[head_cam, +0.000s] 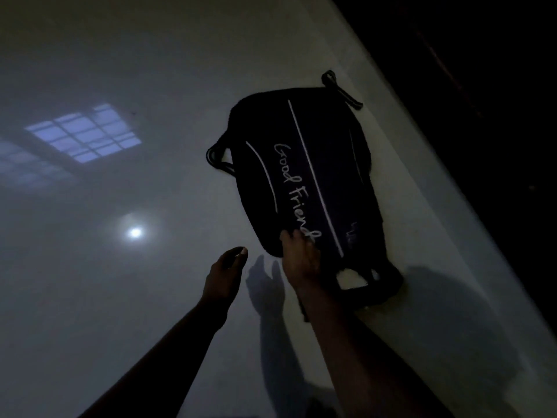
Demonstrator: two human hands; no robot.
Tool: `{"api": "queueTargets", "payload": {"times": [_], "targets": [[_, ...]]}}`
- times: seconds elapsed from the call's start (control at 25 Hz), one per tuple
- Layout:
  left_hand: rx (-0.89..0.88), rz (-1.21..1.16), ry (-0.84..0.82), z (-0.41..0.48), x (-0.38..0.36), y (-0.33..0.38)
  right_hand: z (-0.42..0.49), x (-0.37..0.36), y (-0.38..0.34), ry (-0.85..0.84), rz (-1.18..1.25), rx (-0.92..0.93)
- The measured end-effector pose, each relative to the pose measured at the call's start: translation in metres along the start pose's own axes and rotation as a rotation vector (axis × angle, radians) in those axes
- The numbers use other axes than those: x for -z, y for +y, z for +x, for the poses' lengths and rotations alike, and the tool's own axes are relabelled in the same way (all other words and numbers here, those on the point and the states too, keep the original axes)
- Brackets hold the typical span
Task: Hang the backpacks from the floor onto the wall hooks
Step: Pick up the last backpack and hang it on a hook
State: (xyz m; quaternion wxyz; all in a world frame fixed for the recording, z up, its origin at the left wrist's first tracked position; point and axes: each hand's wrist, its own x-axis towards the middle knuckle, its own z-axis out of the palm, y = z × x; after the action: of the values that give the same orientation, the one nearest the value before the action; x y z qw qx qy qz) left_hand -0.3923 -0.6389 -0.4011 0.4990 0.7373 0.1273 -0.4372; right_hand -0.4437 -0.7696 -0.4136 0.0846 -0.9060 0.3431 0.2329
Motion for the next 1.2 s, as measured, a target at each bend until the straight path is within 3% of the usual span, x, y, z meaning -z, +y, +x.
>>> {"api": "queueTargets", "payload": {"times": [0.16, 0.32, 0.48, 0.56, 0.64, 0.76, 0.88, 1.0, 1.08, 1.2], "targets": [[-0.029, -0.067, 0.124, -0.075, 0.054, 0.038, -0.043, 0.083, -0.049, -0.218, 0.535, 0.11], [-0.11, -0.128, 0.146, -0.175, 0.148, 0.096, -0.108, 0.185, -0.131, -0.506, 0.781, 0.195], [-0.29, 0.101, 0.089, -0.283, 0.246, 0.145, -0.174, 0.27, -0.224, -0.621, 0.927, 0.125], [-0.397, 0.316, 0.16, -0.34, 0.299, 0.166, -0.213, 0.307, -0.275, -0.7, 0.979, 0.086], [-0.432, 0.336, 0.303, -0.393, 0.354, 0.173, -0.264, 0.346, -0.329, -0.788, 1.024, 0.065], [-0.382, 0.108, 0.571, -0.456, 0.419, 0.185, -0.336, 0.386, -0.395, -0.878, 1.146, 0.042], [-0.206, -0.255, 0.843, -0.512, 0.492, 0.188, -0.426, 0.415, -0.463, -0.949, 1.186, 0.118], [-0.046, -0.78, 0.988, -0.553, 0.563, 0.177, -0.51, 0.434, -0.521, -0.889, 0.992, 0.445], [-0.008, -1.174, 0.978, -0.569, 0.591, 0.175, -0.538, 0.443, -0.542, -0.789, 0.795, 0.678], [-0.002, -1.536, 0.928, -0.597, 0.645, 0.156, -0.579, 0.457, -0.578, -0.694, 0.473, 0.988]]}}
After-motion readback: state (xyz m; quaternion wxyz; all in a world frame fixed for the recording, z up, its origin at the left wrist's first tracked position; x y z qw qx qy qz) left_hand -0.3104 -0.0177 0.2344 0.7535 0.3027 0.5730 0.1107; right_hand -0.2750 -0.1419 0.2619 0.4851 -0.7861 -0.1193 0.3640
